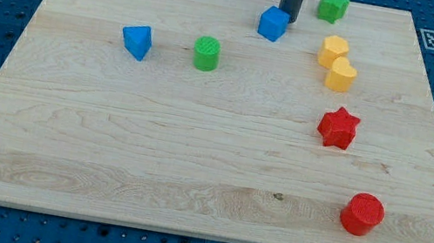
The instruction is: Slide blue cube closer to the green circle
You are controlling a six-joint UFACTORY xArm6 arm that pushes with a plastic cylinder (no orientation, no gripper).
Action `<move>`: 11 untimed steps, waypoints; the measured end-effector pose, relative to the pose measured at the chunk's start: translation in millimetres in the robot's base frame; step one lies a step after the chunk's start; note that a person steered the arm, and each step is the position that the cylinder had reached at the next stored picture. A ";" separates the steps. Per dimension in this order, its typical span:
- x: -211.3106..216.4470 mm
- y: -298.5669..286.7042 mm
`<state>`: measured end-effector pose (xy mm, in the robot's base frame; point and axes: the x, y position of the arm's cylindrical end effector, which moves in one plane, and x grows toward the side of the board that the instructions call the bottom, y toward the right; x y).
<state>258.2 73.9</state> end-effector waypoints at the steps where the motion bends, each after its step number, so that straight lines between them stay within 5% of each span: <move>1: 0.0 -12.7; 11: 55.0 -86.9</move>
<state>313.2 -13.0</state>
